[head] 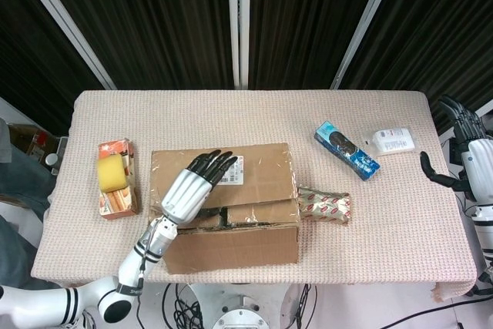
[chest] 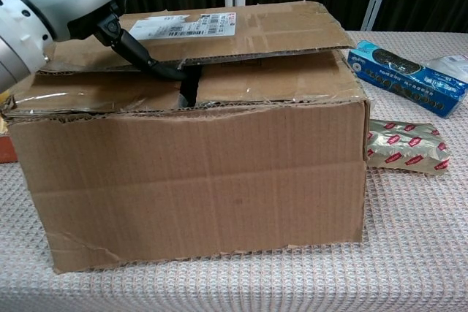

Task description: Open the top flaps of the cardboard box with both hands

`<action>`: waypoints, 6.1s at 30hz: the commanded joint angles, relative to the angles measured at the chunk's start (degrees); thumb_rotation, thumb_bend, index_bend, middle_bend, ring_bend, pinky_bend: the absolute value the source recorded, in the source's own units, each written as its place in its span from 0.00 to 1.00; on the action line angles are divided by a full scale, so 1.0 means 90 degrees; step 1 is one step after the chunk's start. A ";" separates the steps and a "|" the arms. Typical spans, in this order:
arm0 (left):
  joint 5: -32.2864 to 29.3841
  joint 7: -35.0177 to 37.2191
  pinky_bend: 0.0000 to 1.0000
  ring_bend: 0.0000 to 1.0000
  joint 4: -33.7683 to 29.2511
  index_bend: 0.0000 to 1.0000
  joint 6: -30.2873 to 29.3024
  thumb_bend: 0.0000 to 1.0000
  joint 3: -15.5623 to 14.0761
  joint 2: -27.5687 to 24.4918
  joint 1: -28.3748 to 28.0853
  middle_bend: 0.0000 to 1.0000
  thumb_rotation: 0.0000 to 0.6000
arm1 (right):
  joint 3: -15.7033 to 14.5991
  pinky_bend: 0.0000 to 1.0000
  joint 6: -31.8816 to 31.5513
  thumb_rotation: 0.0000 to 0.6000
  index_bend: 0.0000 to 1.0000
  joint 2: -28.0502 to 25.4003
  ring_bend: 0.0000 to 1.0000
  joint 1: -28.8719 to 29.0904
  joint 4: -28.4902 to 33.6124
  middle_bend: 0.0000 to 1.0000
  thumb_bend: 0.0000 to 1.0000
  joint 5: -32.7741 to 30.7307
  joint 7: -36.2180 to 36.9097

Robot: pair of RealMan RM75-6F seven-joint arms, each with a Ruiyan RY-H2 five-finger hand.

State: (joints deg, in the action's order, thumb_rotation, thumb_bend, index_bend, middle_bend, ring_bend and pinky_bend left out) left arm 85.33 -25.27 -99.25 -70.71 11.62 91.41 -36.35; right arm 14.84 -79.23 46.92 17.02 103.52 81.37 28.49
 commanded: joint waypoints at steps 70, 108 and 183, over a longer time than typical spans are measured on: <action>-0.0652 0.2625 0.19 0.08 0.0082 0.06 -0.2647 0.04 -0.0763 -0.2804 0.3252 0.11 1.00 | 0.0150 0.00 0.3994 1.00 0.17 0.0988 0.00 0.3210 0.1176 0.18 0.79 0.1163 -0.3668; -0.0609 0.3278 0.19 0.08 0.0589 0.06 -0.2790 0.09 -0.0473 -0.2641 0.3881 0.11 1.00 | -0.0341 0.00 0.4933 1.00 0.51 0.2346 0.00 0.5012 0.0226 0.42 0.90 -0.1118 -0.5297; -0.0168 0.2118 0.19 0.08 -0.0476 0.06 -0.2108 0.09 -0.0445 -0.2587 0.3392 0.10 1.00 | -0.1100 0.00 0.1052 1.00 0.32 -0.1198 0.00 0.1910 0.0545 0.29 0.82 0.2482 -0.0998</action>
State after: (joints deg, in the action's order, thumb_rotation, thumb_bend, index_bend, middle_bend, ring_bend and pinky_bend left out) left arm 83.82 -6.19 -103.52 -89.70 7.63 68.10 -5.81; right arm 5.18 -69.69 36.37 34.49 108.63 103.56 19.22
